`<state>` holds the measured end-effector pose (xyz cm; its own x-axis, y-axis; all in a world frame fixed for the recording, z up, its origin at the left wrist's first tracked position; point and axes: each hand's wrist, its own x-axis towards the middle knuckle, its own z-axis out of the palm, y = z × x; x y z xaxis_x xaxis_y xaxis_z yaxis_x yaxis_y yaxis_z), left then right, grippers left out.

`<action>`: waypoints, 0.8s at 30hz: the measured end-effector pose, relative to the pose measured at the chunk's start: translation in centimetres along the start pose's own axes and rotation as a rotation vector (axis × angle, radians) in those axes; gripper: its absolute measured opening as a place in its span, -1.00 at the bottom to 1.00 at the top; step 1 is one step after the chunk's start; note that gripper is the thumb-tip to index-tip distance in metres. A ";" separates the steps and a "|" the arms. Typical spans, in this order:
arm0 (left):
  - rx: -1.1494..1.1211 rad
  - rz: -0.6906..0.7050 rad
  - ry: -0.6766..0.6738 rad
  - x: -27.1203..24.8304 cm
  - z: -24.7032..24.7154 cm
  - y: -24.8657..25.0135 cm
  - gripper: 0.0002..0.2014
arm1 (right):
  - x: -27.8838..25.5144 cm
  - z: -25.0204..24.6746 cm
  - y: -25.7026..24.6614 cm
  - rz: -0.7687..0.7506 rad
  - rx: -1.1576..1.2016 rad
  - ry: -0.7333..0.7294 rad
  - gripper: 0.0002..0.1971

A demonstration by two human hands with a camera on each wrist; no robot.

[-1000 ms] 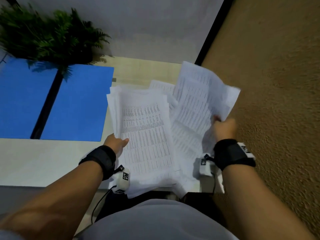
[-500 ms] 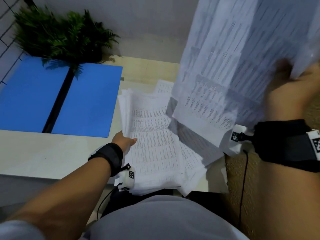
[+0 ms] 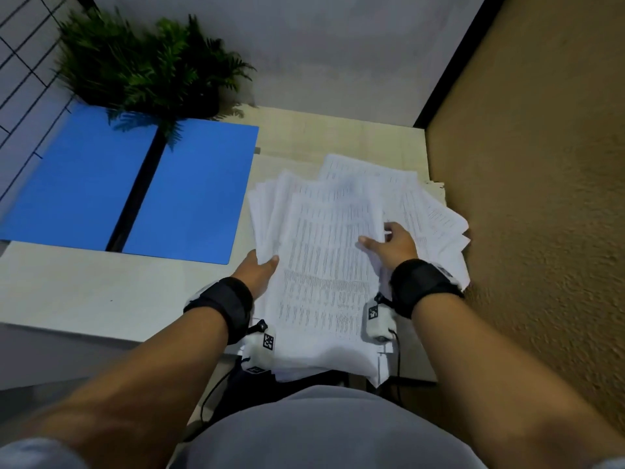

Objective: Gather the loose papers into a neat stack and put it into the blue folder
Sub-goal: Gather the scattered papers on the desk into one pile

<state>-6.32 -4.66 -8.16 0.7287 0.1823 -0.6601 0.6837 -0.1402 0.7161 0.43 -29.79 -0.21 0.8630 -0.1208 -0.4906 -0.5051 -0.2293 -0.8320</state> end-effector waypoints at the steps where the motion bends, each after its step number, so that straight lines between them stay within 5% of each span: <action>1: -0.002 -0.008 0.017 0.5 0.0 -0.7 -0.35 | -0.2 -0.2 0.5 0.008 -0.085 0.065 -0.70; 7: 0.046 -0.090 0.150 -1.1 1.5 1.1 -0.42 | -1.2 -0.5 4.7 0.115 -0.243 0.109 -0.76; 12: -0.069 -0.022 0.009 -1.9 2.3 0.7 -0.10 | -0.9 1.6 5.2 0.089 -0.225 0.017 -0.62; 15: -0.096 0.019 0.054 -1.5 1.4 -0.3 -0.37 | 0.2 1.1 4.7 0.019 -0.280 -0.002 -0.65; 17: -0.162 0.018 0.084 -1.7 0.6 -0.4 -0.46 | 1.7 -0.3 4.2 -0.039 -0.311 0.122 -0.66; 20: -0.221 -0.005 0.086 -1.9 -0.3 -0.9 -0.49 | 3.9 -3.3 4.5 0.007 -0.593 0.265 -0.33; 22: -0.236 -0.001 0.082 -2.1 -0.4 -1.3 -0.50 | 4.0 -4.3 4.5 0.060 -0.507 0.194 -0.11; 24: -0.247 0.009 0.035 -2.1 -0.3 -1.3 -0.47 | 4.2 -4.2 4.9 0.115 -0.321 0.105 -0.17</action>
<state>-8.79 -4.61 -7.66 0.7302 0.2160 -0.6482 0.6441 0.0989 0.7586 1.63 -35.52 -5.23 0.8058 -0.2576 -0.5332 -0.5836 -0.4982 -0.6413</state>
